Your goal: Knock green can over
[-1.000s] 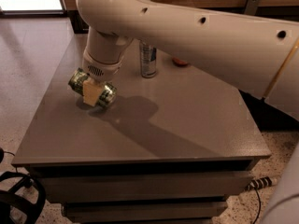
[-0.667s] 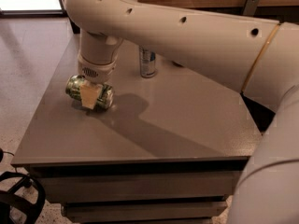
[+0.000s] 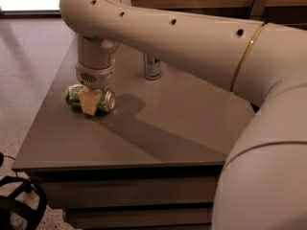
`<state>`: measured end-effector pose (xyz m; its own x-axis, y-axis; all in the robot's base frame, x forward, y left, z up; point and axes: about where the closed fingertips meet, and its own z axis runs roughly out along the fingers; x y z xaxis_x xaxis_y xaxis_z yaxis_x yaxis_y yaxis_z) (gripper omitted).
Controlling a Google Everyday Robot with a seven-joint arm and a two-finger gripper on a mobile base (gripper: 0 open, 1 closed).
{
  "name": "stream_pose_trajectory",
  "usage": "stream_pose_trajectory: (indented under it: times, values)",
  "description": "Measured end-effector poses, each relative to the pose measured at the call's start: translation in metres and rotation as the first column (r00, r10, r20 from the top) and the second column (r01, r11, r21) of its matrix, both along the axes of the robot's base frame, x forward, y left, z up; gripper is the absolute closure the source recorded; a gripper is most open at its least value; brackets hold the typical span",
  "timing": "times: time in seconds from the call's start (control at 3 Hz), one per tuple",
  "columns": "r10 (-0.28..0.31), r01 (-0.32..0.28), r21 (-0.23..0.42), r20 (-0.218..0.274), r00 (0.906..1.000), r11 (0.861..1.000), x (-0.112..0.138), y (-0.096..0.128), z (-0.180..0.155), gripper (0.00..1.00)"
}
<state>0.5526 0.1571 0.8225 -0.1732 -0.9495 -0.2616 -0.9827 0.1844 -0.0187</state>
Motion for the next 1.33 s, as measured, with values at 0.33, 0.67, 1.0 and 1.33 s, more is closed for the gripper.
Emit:
stream_pose_trajectory:
  times: [0.33, 0.67, 1.0, 1.33]
  values:
    - [0.002, -0.002, -0.001, -0.001, 1.0000, 1.000, -0.0009, 0.0006, -0.0007, 0.44]
    - [0.004, -0.004, -0.002, -0.001, 1.0000, 1.000, -0.0014, 0.0010, -0.0011, 0.21]
    - [0.006, -0.006, -0.003, -0.002, 1.0000, 1.000, -0.0022, 0.0016, -0.0018, 0.00]
    - [0.006, -0.006, -0.003, -0.002, 1.0000, 1.000, -0.0022, 0.0016, -0.0018, 0.00]
